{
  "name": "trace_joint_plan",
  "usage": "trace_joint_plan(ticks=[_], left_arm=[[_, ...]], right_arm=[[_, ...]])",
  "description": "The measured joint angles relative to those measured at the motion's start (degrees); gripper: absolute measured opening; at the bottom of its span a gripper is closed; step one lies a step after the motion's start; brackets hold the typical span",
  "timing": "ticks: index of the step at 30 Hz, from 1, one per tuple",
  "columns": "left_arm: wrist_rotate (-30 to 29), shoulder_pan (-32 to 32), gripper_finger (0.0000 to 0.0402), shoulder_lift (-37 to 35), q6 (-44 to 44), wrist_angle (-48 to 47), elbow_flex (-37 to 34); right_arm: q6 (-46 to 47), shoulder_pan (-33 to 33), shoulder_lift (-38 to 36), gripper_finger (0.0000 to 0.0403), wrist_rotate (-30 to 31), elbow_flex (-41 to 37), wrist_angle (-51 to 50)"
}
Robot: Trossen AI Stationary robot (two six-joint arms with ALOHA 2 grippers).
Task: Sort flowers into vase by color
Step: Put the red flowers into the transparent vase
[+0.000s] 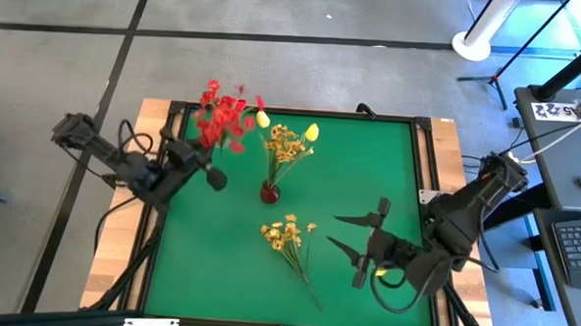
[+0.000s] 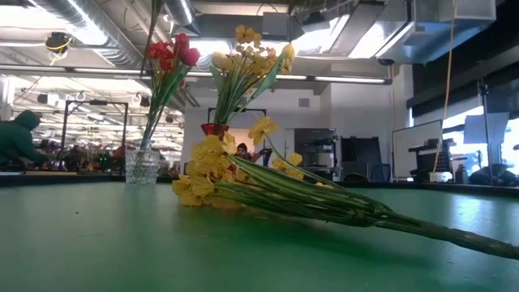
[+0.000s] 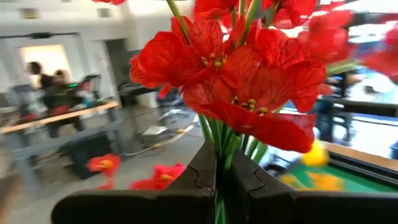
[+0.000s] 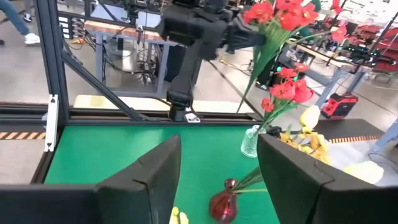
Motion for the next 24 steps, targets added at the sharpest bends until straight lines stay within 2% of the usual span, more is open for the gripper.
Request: trace_joint_plan(ticks=[3, 8, 11, 17, 20, 24], left_arm=[[2.86, 5.64, 0.0001, -0.57, -0.27, -2.25, 0.0], [13.1, 12.1, 0.0, -2.27, 0.46, -2.65, 0.69], [15.97, 14.6, 0.0, -3.98, 4.11, -2.16, 3.31], [13.64, 17.69, 0.0, -7.57, 16.21, -2.43, 9.37], [12.44, 18.38, 0.0, -10.07, 15.85, -4.26, 10.21], [11.4, 19.5, 0.0, -13.55, 10.04, -10.12, 6.89]], right_arm=[[0.38, 0.83, 0.0, 0.0211, 1.25, 0.0, -0.71], [2.77, 0.62, 0.0, 0.0211, -0.01, 0.0, -3.39], [4.47, 0.62, 0.0, 0.0211, -0.05, 0.0, -5.22], [5.79, 0.62, 0.0, 0.0211, 0.01, 0.0, -6.49], [5.87, 0.62, 0.0, 0.0211, 0.01, 0.0, -6.47], [5.86, 0.62, 0.0, 0.0211, 0.06, 0.0, -6.47]])
